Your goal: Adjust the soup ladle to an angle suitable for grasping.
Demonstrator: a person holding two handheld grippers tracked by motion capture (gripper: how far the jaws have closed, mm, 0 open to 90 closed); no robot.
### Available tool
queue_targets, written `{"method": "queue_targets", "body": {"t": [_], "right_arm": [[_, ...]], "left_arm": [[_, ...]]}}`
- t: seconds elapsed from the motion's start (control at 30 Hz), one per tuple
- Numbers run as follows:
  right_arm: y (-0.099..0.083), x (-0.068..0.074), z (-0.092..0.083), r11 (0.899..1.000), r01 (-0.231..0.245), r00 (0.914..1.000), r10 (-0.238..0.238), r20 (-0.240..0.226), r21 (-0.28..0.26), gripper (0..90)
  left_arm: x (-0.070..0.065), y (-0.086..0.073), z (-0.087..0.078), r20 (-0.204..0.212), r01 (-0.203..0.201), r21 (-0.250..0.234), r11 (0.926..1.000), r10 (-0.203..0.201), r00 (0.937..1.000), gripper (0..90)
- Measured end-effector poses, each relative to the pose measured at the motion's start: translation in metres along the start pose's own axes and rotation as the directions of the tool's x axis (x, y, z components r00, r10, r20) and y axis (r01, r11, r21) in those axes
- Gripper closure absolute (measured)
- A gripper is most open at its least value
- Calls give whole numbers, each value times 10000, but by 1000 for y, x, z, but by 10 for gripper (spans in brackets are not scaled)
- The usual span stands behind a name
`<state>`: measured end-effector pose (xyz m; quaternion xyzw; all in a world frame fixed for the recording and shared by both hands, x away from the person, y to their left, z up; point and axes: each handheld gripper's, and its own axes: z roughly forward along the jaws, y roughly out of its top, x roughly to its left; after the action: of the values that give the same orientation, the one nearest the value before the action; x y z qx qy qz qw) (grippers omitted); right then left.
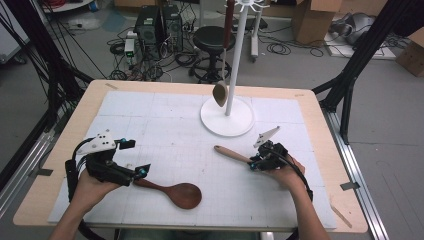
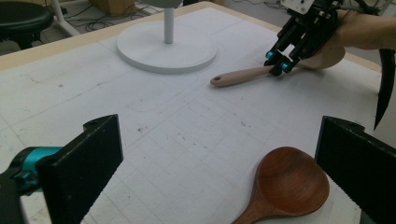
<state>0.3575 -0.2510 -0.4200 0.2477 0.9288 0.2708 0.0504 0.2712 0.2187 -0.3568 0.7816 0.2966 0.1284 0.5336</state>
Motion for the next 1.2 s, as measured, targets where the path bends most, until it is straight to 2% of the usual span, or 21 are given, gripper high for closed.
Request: {"method": "queue_targets", "body": {"t": [0.23, 0.47, 0.77, 0.93, 1.2], "right_arm": [[1, 4, -11, 9965, -72, 9998, 58, -169, -831, 763], [2, 12, -19, 9863, -43, 9987, -43, -518, -1647, 763], [8, 24, -29, 9650, 138, 9962, -359, -797, -2619, 763], [12, 31, -32, 9541, 327, 9943, -614, -874, -2976, 764], [23, 46, -35, 9355, 635, 9894, -1045, -1004, -3476, 764]], "left_arm": [[-1, 0, 1, 72, -15, -6, 10000, 15, 10000, 17], [-6, 1, 6, 195, -96, 95, 9999, 94, 9998, 17], [-15, 3, 15, 441, -183, 237, 9996, 172, 9989, 18], [-21, 5, 21, 733, -225, 270, 9994, 205, 9971, 50], [-25, 8, 30, 769, -162, 332, 9993, 136, 9969, 52]]}}
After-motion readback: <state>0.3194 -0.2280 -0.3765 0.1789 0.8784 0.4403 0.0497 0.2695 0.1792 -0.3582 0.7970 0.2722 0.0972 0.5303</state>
